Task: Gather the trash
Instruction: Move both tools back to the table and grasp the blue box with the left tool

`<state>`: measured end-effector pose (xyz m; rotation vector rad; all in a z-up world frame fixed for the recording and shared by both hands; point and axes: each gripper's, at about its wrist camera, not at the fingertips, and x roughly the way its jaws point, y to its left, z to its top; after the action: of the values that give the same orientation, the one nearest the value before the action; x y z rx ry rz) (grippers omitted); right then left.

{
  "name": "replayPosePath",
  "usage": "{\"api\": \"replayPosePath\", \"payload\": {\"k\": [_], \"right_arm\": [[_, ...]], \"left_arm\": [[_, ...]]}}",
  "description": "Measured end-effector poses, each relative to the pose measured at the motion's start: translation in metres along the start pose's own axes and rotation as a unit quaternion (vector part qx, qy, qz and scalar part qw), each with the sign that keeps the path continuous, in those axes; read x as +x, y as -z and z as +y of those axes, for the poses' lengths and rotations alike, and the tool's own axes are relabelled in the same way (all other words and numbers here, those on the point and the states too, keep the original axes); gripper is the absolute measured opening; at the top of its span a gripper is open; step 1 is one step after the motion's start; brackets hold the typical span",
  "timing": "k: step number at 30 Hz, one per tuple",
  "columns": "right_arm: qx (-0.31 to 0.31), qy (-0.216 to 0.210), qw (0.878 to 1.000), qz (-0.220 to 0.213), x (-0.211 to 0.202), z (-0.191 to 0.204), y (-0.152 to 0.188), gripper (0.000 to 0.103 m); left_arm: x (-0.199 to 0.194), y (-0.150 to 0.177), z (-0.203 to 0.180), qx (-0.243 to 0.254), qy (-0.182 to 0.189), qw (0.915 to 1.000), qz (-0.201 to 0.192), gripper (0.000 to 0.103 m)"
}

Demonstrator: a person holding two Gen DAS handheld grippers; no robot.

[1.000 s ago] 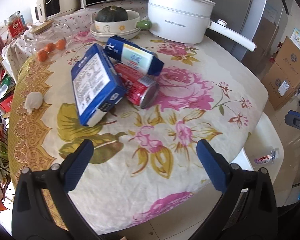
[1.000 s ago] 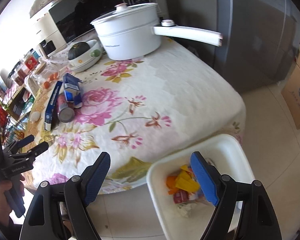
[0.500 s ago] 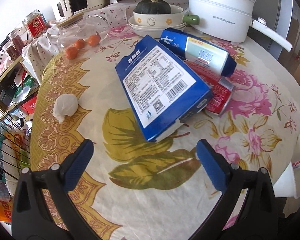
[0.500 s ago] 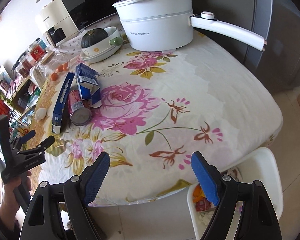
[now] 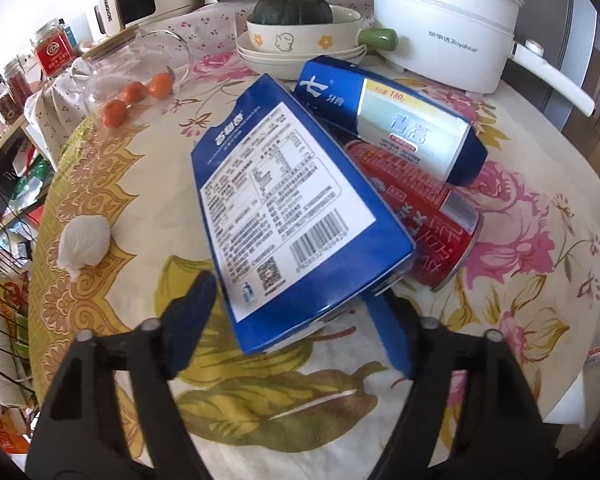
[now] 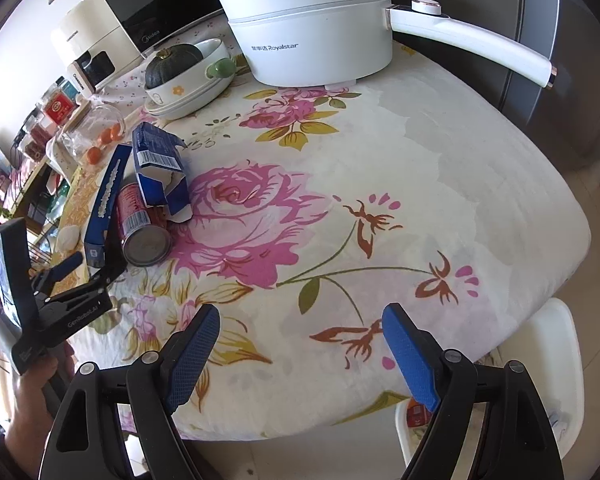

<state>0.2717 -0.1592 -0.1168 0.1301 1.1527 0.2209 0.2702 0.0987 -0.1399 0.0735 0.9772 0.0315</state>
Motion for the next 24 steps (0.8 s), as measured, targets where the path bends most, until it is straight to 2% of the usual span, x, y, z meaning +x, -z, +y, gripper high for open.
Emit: {"api": "replayPosePath", "payload": {"k": [1, 4, 14, 24], "right_arm": [[-0.001, -0.001, 1.0, 0.0, 0.001, 0.002, -0.001, 0.085], [-0.005, -0.006, 1.0, -0.004, 0.004, 0.008, -0.003, 0.085], [-0.03, -0.05, 0.998, -0.025, 0.027, 0.061, -0.014, 0.085], [-0.073, -0.081, 0.993, -0.047, 0.062, 0.116, -0.017, 0.085]], "left_arm": [[-0.003, -0.001, 0.001, -0.007, 0.011, 0.9999, -0.006, 0.056], [-0.01, -0.002, 0.011, -0.035, 0.043, 0.9983, -0.015, 0.034], [-0.035, 0.013, 0.063, -0.116, 0.084, 0.9892, -0.031, 0.027], [-0.048, 0.03, 0.087, -0.126, 0.1, 0.9867, -0.022, 0.026]]}}
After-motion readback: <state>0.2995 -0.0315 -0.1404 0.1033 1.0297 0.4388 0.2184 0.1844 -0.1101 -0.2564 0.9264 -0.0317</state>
